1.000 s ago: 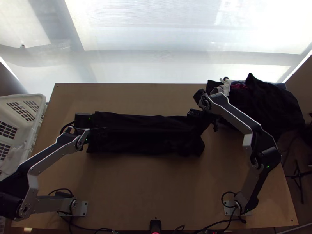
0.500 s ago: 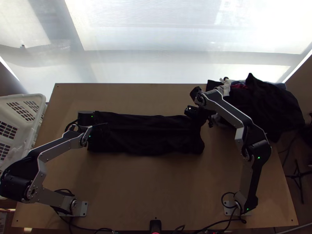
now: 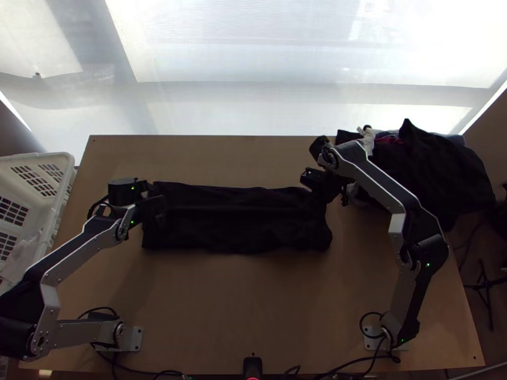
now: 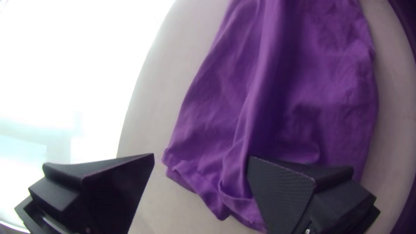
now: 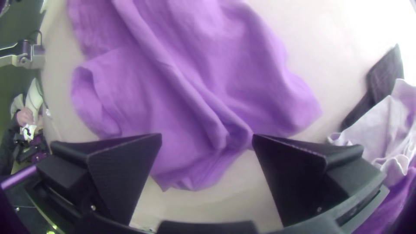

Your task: Fold the t-shirt

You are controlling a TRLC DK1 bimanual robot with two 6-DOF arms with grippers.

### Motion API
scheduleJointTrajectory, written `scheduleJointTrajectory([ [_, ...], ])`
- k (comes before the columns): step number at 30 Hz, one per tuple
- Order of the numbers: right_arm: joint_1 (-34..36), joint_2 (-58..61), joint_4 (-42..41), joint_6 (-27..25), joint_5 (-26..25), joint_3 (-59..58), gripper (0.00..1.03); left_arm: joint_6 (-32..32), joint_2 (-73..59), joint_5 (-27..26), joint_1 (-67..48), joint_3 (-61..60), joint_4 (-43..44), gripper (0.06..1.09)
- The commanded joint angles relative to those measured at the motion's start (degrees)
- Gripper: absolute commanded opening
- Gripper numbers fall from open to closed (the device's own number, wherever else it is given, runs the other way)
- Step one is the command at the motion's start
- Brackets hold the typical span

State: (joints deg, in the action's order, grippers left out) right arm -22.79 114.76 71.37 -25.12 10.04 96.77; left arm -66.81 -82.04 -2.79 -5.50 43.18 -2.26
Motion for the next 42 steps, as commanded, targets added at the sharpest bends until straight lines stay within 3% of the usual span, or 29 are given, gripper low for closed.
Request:
scheduleJointTrajectory([
  [1, 1.43, -3.14, 1.58, -0.01, -0.02, 0.52, 0.98, -2.72, 2.59, -2.14, 5.23, 0.94, -0.29, 1.04],
  [16, 2.31, -10.52, 4.48, 2.71, 0.06, -0.36, 0.98, 1.24, 4.78, -3.45, 17.54, 3.23, 2.53, 1.04],
  [18, 1.52, -11.05, 4.48, 3.86, 0.06, 0.08, 0.97, 5.19, 5.31, -3.37, 18.86, 4.19, 1.91, 1.03],
  [24, -6.39, -12.72, 4.39, 6.32, -0.11, 0.87, 0.89, 17.59, 13.66, -5.74, 16.31, 7.97, -20.41, 1.03],
  [27, -9.73, -12.72, 3.77, 7.46, -0.55, 1.67, 0.81, 19.17, 20.34, -6.97, 11.39, 7.10, -30.35, 1.03],
  [28, -10.44, -12.72, 3.16, 7.46, -0.55, 1.67, 0.74, 18.91, 23.24, -6.97, 9.45, 5.95, -32.10, 1.03],
  [31, -11.67, -12.63, -1.33, 7.37, -0.55, 0.79, 0.38, 16.36, 33.52, -6.79, 3.12, 0.24, -30.61, 1.04],
  [33, -12.72, -12.54, -4.40, 7.37, -0.64, 0.61, 0.02, 16.27, 37.04, -6.62, -0.30, -2.05, -30.52, 1.04],
  [37, -15.45, -11.31, -7.92, 7.81, -0.55, -0.44, 0.03, 13.02, 39.94, -6.62, -6.02, -5.82, -31.40, 1.04],
  [39, -16.50, -10.43, -11.34, 8.86, -0.55, -2.55, 0.03, 7.30, 40.20, -6.97, -8.48, -8.99, -31.93, 1.04],
  [42, -17.12, -8.94, -16.27, 9.83, -0.55, -5.63, 0.03, 3.09, 39.59, -8.73, -8.30, -13.65, -24.72, 1.04],
])
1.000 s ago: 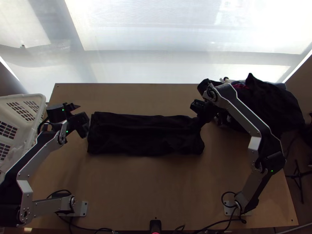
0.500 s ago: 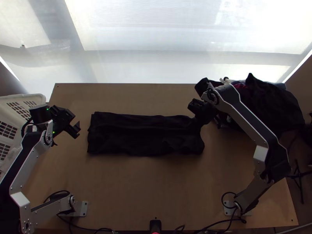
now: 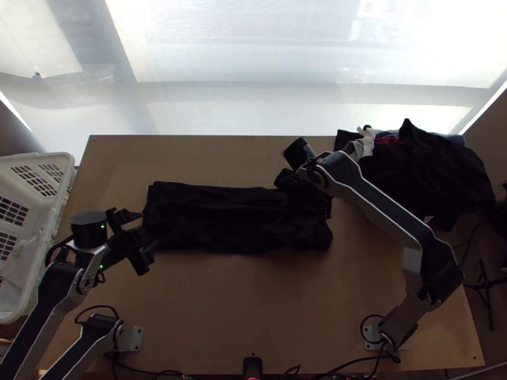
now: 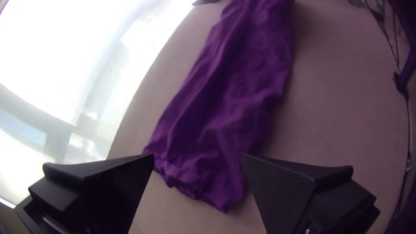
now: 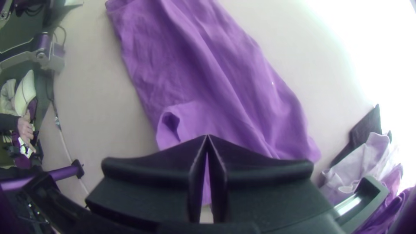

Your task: Fold the t-shirt

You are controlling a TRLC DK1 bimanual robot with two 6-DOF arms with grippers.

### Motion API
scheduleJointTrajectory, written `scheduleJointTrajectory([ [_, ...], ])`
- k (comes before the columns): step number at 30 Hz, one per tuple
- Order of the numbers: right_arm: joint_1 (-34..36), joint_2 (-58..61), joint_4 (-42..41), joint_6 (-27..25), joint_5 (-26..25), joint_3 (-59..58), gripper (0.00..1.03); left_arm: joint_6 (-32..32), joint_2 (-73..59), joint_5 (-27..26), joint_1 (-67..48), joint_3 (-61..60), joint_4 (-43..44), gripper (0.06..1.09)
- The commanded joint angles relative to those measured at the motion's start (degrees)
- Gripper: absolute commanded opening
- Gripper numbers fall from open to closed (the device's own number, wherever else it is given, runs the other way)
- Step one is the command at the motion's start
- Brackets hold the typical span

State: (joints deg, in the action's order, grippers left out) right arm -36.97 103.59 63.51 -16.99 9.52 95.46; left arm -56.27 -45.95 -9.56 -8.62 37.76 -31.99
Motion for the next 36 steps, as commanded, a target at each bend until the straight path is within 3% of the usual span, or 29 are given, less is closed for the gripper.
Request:
scheduleJointTrajectory([
  [1, -2.93, 2.84, -9.54, 1.96, -0.03, -5.02, 0.03, -7.98, 2.54, -2.74, -5.26, -9.28, 6.41, 1.04],
  [9, -2.14, 5.39, -14.81, 2.05, -0.03, -8.45, 0.03, -11.76, -1.42, -2.65, -11.94, -16.14, 15.02, 1.03],
  [22, -1.44, 5.48, -17.10, 2.14, 0.06, -9.24, 0.03, -14.39, -11.00, 5.52, -12.38, -20.00, 31.90, 1.03],
  [36, -1.35, 5.22, -17.63, 2.14, 0.24, -9.24, 0.03, -15.45, -20.75, 10.62, -11.68, -20.18, 42.62, 1.03],
])
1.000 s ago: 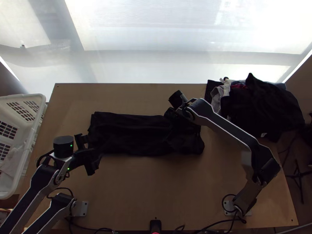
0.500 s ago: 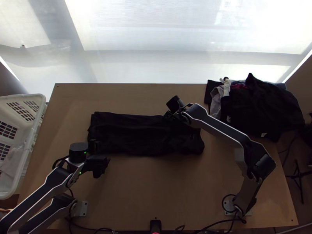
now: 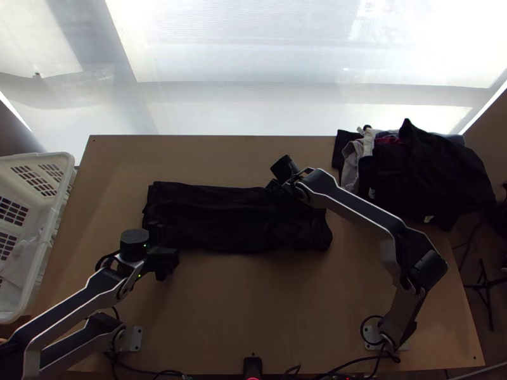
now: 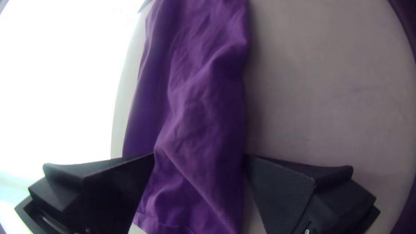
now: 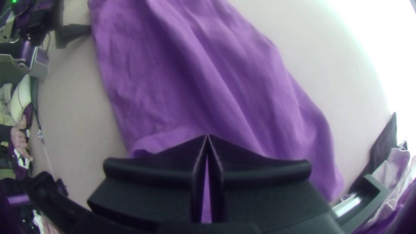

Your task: Fold the t-shirt

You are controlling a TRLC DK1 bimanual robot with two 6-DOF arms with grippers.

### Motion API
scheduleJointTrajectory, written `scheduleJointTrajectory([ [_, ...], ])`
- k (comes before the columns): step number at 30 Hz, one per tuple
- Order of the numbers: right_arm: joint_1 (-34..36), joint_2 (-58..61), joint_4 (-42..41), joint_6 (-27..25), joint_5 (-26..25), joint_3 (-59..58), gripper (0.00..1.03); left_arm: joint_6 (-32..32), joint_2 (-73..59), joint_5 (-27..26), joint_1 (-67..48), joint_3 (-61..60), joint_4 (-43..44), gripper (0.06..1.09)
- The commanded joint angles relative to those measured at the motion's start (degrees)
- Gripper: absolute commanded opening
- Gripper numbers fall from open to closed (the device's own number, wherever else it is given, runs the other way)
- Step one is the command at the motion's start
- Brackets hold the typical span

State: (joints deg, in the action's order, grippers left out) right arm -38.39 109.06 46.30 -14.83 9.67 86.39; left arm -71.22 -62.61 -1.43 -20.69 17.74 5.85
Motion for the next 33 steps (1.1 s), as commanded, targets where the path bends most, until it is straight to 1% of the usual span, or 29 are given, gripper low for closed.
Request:
scheduleJointTrajectory([
  [1, 0.07, -0.33, -0.69, -0.02, 0.17, -0.43, 0.03, -0.50, -4.36, 2.84, 0.38, 0.37, 5.40, 1.03],
  [4, 0.07, -0.25, -2.09, -0.02, 0.52, -1.58, 0.03, -0.59, -6.82, 4.68, 0.38, 0.98, 7.51, 1.03],
  [10, 0.60, 1.86, -6.49, 0.15, 1.93, -3.68, 0.03, -1.64, -14.91, 8.55, 1.00, 0.98, 15.07, 1.04],
  [15, 1.74, 4.41, -9.13, 0.24, 3.07, -4.65, 0.03, -1.90, -16.49, 8.64, 1.44, 1.34, 15.51, 1.04],
  [23, 2.36, 6.17, -10.27, 0.15, 4.39, -5.35, 0.03, -2.87, -20.18, 9.08, 2.76, 3.27, 16.39, 1.03],
  [25, 2.36, 6.35, -10.36, 0.15, 4.57, -5.44, 0.03, -2.43, -22.03, 9.17, 2.85, 4.15, 18.06, 1.01],
  [27, 2.36, 6.43, -10.53, 0.15, 4.92, -5.44, 0.03, -1.82, -24.67, 10.40, 2.85, 5.38, 20.43, 1.01],
  [31, 2.71, 6.78, -10.88, 0.15, 5.18, -5.44, 0.03, 4.60, -26.07, 11.01, 3.72, 8.98, 19.11, 1.03],
  [32, 2.80, 6.78, -10.97, 0.06, 5.27, -5.35, 0.03, 4.86, -26.51, 10.92, 4.08, 9.51, 18.32, 1.02],
  [33, 2.97, 6.87, -11.06, 0.15, 5.27, -5.27, 0.03, 4.60, -26.95, 10.75, 4.25, 9.68, 18.15, 0.98],
])
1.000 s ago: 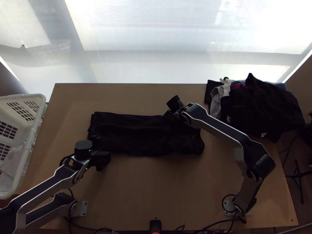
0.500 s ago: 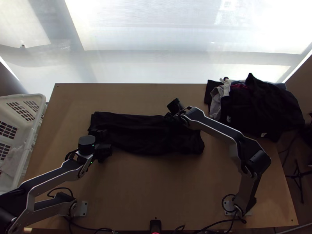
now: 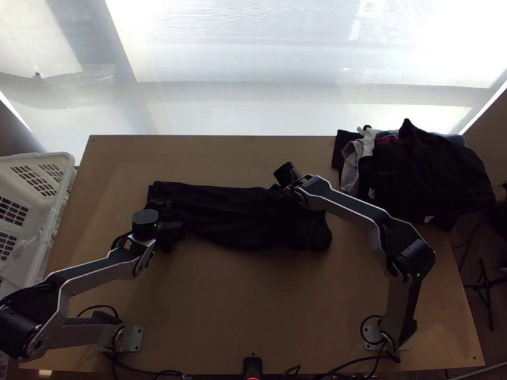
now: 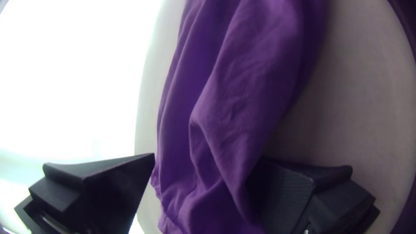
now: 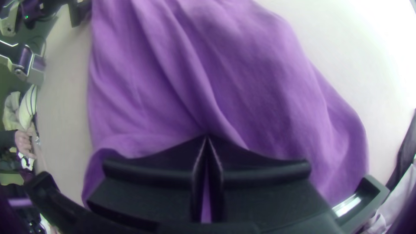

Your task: Fold the t-shirt

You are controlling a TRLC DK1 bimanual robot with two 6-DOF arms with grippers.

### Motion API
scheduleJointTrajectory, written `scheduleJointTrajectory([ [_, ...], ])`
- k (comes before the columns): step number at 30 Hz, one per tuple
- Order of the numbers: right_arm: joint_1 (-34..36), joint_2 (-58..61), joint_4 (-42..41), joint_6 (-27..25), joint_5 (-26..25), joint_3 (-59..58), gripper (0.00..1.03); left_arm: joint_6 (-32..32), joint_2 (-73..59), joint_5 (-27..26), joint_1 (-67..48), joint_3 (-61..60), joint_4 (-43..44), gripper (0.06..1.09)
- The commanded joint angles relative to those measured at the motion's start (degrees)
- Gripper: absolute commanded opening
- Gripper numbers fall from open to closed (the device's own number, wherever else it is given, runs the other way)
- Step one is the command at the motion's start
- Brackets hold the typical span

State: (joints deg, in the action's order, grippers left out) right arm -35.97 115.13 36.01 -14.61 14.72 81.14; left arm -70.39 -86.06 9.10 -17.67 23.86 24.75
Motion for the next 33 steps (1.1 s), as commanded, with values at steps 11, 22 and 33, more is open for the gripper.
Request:
scheduleJointTrajectory([
  [11, 1.51, -2.46, 0.29, 0.29, 0.92, 1.65, 0.03, -1.50, 4.50, -1.11, 1.68, 2.95, -1.55, 0.09],
  [22, 9.07, -14.32, 7.94, 0.29, 5.49, 6.57, 0.03, -18.56, 18.39, -4.45, -2.28, 2.95, -4.36, 0.09],
  [33, 16.63, -24.25, 8.64, 0.37, 6.37, -2.04, 0.03, -25.41, 10.56, -8.05, -14.67, 11.39, -5.07, 0.09],
])
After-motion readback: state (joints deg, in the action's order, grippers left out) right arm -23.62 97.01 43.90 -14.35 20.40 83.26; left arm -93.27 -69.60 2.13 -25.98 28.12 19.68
